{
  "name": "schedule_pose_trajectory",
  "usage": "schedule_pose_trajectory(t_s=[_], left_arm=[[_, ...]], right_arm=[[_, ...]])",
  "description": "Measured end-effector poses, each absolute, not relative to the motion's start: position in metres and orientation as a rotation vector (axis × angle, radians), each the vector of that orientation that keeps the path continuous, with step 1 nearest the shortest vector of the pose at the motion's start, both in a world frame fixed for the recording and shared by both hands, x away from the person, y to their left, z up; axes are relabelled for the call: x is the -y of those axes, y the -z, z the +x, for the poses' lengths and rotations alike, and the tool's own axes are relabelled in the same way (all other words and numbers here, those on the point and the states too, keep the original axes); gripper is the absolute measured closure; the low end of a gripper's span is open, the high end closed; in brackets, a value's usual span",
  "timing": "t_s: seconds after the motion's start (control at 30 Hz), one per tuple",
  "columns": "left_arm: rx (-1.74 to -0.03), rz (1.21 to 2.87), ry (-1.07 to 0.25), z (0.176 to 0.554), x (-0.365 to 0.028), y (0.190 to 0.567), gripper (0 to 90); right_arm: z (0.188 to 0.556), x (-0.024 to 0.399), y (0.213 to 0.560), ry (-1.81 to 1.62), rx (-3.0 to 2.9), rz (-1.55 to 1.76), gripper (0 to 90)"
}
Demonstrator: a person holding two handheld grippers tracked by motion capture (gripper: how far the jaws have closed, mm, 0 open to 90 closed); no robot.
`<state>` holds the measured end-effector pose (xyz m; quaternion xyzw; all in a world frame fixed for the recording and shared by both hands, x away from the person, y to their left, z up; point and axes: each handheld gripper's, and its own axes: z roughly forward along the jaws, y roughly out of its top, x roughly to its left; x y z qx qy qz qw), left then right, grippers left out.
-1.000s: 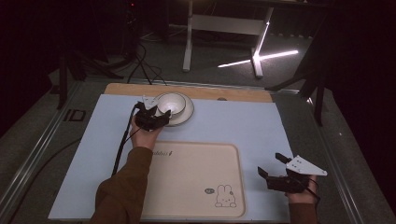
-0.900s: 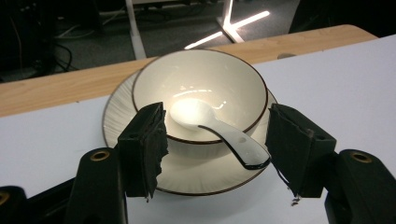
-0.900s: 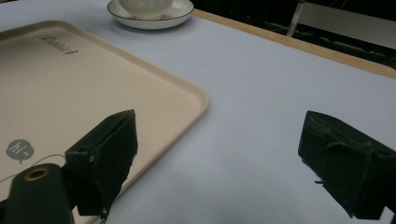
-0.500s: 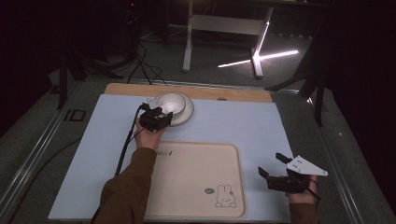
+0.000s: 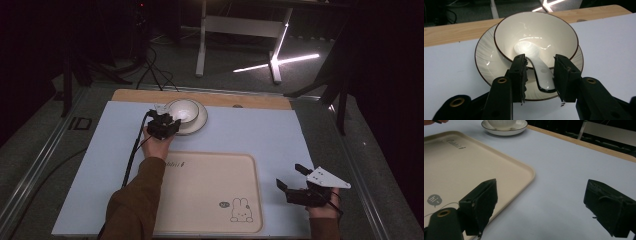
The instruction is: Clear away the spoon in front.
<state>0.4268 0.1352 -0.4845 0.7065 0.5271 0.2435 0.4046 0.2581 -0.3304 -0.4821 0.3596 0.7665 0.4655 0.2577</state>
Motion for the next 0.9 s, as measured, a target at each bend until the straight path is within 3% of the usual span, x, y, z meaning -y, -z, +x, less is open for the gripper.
schedule_pose_trajectory(t_s=[0.63,0.9], left_arm=[[-1.331,1.827,-0.625,0.4299,-0.1340,0.4893,65.6],[-1.336,1.823,-0.631,0.4296,-0.1342,0.4886,71.2]], right_arm=[[0.2580,0.3306,0.4821,-1.263,-2.079,0.975,11.6],[0.2581,0.3306,0.4822,-1.264,-2.080,0.975,11.6]])
